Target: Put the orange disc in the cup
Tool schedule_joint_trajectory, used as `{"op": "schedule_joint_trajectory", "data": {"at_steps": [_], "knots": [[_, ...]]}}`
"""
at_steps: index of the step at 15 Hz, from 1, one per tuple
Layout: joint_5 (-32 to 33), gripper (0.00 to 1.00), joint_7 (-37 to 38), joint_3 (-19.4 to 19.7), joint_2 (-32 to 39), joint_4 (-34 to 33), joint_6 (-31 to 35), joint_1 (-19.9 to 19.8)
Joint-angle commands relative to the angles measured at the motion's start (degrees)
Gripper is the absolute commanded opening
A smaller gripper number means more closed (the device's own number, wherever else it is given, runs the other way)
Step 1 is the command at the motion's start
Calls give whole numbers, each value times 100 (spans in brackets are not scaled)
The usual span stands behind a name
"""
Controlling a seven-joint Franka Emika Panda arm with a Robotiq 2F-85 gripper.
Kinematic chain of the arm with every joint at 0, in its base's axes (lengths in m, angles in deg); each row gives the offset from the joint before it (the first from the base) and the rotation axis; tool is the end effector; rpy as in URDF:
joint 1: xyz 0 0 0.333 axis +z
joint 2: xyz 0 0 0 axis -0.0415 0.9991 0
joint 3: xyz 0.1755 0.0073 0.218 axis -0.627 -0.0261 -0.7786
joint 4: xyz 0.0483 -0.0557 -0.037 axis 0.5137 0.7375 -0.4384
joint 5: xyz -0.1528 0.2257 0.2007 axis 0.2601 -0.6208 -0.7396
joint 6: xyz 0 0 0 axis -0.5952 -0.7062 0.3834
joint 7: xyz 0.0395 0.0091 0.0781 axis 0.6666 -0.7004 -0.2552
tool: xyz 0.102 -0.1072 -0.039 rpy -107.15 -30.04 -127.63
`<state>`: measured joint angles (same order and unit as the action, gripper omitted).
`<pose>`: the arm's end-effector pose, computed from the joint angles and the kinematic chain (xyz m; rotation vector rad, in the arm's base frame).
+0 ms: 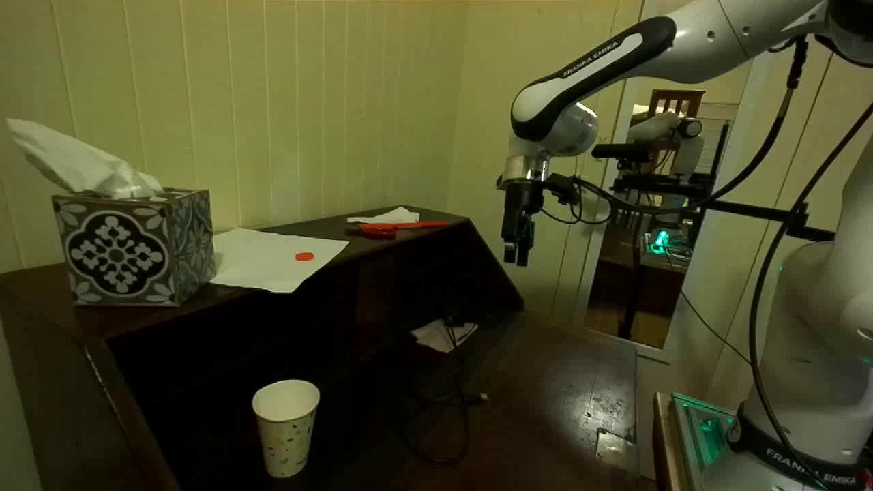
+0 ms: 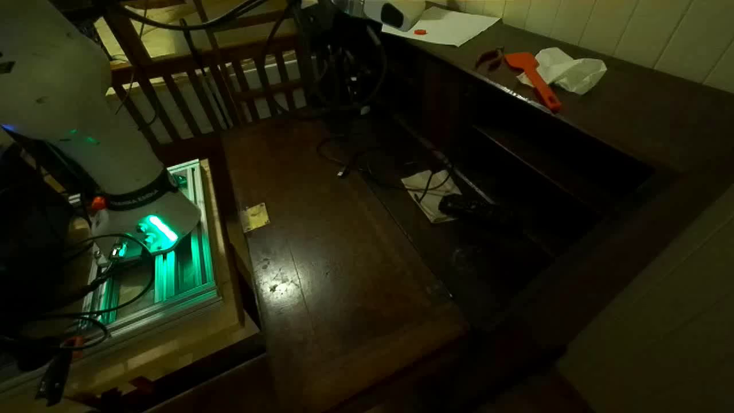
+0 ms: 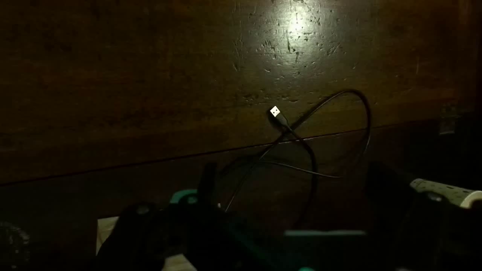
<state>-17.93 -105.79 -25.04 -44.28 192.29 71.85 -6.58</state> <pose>0.4034 -0.1487 0.3454 -2.8367 0.1204 0.1862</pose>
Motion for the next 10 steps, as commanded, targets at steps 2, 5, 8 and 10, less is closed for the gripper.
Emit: {"op": "schedule_joint_trajectory", "data": {"at_steps": [2,5,8,10], "knots": [[-21,100,-18,-233,11,-10,-14,-240],[-21,100,-18,-233,11,-10,-14,-240],[-21,100,-18,-233,11,-10,-14,-240],[-176,100,207,-289,73,-90,-144,-223]]}}
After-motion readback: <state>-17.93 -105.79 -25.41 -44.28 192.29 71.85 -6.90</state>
